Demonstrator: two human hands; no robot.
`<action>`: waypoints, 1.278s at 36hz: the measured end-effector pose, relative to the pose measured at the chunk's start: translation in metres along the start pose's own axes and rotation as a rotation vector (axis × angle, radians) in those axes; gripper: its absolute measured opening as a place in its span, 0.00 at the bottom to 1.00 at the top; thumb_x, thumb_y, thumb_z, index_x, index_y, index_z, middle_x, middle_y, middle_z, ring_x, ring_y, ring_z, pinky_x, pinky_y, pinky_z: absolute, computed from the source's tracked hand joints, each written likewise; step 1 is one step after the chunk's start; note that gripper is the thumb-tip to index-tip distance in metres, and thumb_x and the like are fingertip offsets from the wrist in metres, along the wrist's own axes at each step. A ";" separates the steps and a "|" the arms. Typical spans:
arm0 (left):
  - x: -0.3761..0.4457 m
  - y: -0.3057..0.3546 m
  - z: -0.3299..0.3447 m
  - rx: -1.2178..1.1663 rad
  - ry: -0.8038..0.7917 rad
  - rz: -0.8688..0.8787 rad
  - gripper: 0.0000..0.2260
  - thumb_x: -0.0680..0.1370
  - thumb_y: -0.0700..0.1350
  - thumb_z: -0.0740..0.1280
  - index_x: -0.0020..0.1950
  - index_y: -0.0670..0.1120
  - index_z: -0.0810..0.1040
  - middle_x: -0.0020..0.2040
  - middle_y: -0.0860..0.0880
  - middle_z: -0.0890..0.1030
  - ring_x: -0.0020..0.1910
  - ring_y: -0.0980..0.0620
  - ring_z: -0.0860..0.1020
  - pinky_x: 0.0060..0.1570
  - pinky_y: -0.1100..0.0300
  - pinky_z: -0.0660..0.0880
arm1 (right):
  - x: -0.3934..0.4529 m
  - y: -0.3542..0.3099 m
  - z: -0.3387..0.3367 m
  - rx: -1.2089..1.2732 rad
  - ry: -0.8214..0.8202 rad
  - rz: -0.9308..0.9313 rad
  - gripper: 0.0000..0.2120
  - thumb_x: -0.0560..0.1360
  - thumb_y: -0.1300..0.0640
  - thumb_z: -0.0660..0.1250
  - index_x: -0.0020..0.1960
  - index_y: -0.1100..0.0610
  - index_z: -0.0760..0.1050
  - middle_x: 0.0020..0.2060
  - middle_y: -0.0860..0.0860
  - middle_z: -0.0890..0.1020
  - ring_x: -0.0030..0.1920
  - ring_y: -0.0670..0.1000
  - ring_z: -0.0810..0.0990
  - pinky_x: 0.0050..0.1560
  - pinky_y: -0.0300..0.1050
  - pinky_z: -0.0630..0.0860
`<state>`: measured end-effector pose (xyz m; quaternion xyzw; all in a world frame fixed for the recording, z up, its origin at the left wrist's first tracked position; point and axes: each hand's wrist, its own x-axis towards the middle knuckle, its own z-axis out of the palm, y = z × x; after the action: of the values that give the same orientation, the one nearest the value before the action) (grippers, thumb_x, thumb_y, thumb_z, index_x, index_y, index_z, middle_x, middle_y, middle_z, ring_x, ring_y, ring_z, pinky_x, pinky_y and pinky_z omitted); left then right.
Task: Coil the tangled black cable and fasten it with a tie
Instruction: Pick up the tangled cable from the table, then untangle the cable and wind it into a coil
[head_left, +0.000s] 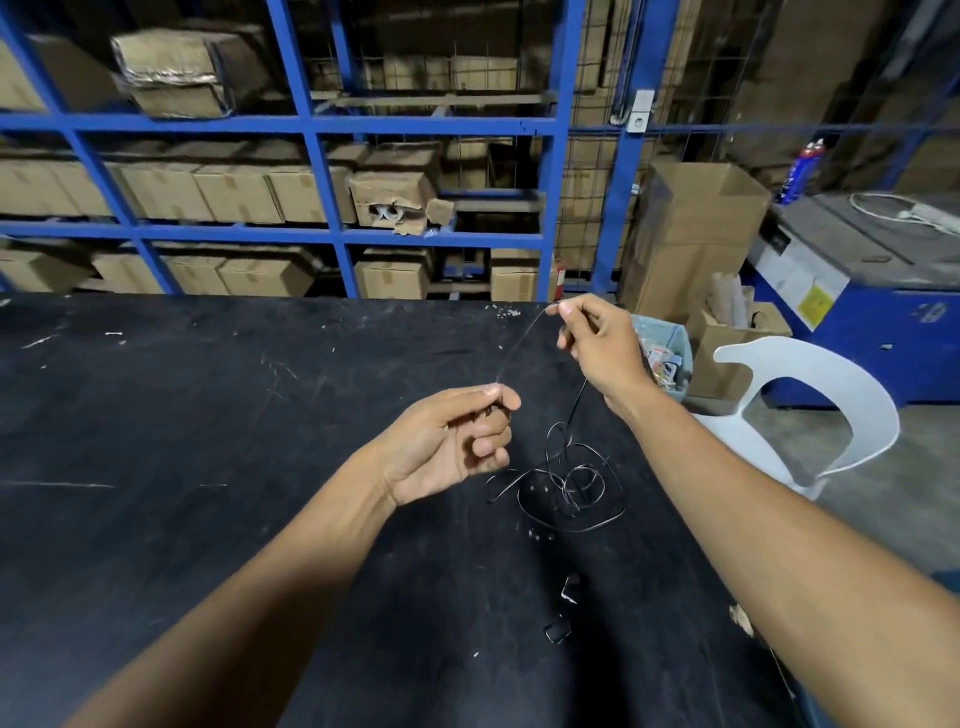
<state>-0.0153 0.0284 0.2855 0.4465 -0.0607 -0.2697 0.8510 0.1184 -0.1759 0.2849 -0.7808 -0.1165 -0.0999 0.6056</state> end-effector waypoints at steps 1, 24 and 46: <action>-0.001 0.002 0.003 -0.002 -0.016 0.012 0.11 0.85 0.44 0.62 0.52 0.42 0.83 0.32 0.50 0.72 0.30 0.55 0.74 0.43 0.57 0.80 | 0.000 0.001 0.001 -0.007 0.003 -0.002 0.13 0.86 0.53 0.63 0.45 0.44 0.82 0.27 0.44 0.80 0.28 0.38 0.73 0.40 0.41 0.70; 0.006 0.089 0.037 0.031 -0.118 0.338 0.21 0.89 0.54 0.53 0.77 0.48 0.74 0.77 0.39 0.74 0.79 0.41 0.69 0.72 0.29 0.67 | -0.014 0.012 -0.009 -0.150 -0.179 -0.106 0.10 0.85 0.52 0.65 0.50 0.52 0.85 0.31 0.47 0.81 0.35 0.45 0.78 0.46 0.47 0.76; 0.019 0.118 0.001 0.927 0.241 0.065 0.18 0.86 0.62 0.55 0.71 0.66 0.78 0.73 0.58 0.79 0.78 0.45 0.69 0.70 0.30 0.64 | -0.040 -0.062 -0.024 -0.142 -0.407 -0.295 0.07 0.81 0.53 0.71 0.44 0.50 0.80 0.32 0.44 0.80 0.33 0.42 0.75 0.41 0.45 0.75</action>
<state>0.0480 0.0714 0.3767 0.8047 -0.0896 -0.1338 0.5714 0.0611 -0.1868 0.3360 -0.7999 -0.3410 -0.0359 0.4925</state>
